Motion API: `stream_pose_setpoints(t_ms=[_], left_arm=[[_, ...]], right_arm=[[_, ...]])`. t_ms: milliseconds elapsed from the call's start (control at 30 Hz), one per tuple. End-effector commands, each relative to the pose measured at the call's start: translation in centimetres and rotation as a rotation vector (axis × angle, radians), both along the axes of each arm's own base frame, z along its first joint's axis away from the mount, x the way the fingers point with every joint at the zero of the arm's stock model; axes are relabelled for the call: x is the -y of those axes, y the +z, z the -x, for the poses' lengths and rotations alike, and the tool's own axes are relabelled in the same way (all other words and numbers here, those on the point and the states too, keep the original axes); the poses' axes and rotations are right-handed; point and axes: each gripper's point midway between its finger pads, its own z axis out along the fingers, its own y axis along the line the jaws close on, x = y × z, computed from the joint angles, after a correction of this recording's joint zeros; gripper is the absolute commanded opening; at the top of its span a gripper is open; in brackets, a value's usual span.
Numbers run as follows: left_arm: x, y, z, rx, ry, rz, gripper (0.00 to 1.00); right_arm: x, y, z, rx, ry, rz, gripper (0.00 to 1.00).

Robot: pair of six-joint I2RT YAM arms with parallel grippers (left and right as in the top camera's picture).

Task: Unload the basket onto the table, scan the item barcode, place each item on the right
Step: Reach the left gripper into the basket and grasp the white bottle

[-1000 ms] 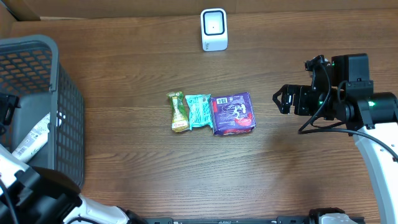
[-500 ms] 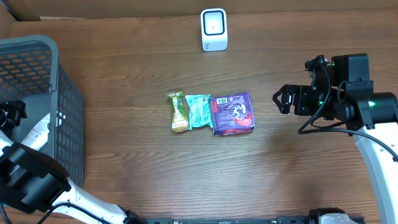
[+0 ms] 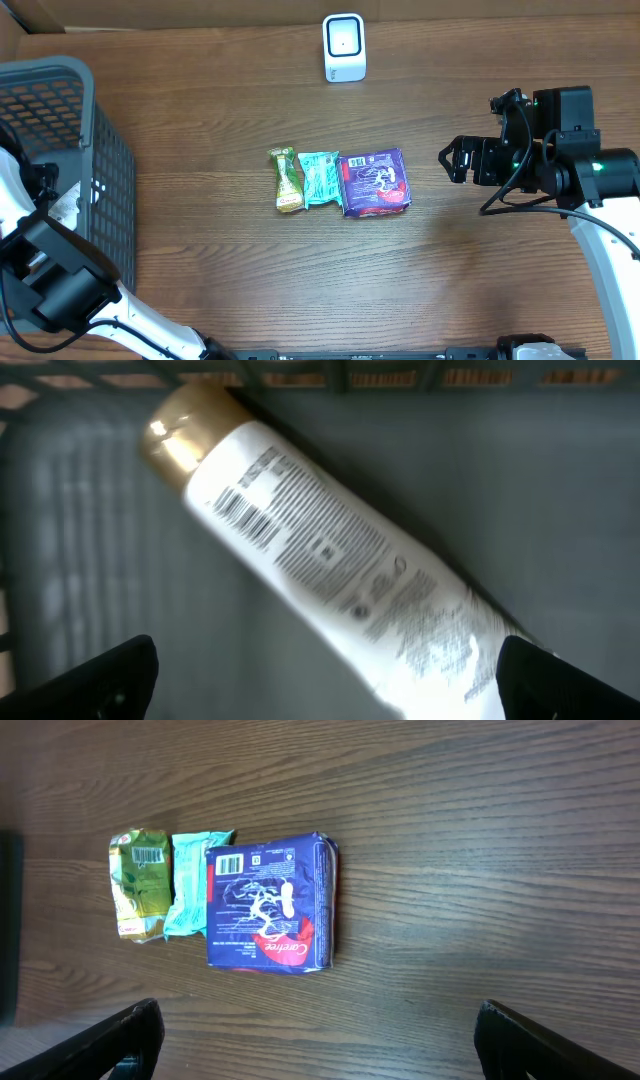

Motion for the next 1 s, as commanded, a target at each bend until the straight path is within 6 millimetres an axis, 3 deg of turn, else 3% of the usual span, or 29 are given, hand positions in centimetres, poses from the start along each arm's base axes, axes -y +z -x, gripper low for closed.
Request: stream_pose_setpoints(t_ms=[0,200,367,633,767,967], left_arm=[[-0.4,-1.8,0.5,-0.016,0.044,-0.028,1.00],[-0.3,-4.6,0.6,-0.004,0.044,-0.040,1.00],[-0.3,-6.9,1.9,-0.044,0.056,-0.074,1.00],[-0.2,-8.9,2.2,-0.032,0.057,-0.098,0.97],[0.7,-9.6,2.3,-0.030,0.035,-0.055,0.58],[1.2,-9.9,1.9,-0.009,0.026,-0.021,0.14]], right_arm=[[-0.1,0.3,-0.2,0.015,0.008,0.005,1.00],[-0.1,0.3,-0.2,0.015,0.008,0.005,1.00],[-0.1,0.3,-0.2,0.015,0.008,0.005,1.00],[-0.1,0.3,-0.2,0.015,0.008,0.005,1.00],[-0.1,0.3,-0.2,0.015,0.008,0.005,1.00],[-0.1,0.3,-0.2,0.015,0.008,0.005,1.00]])
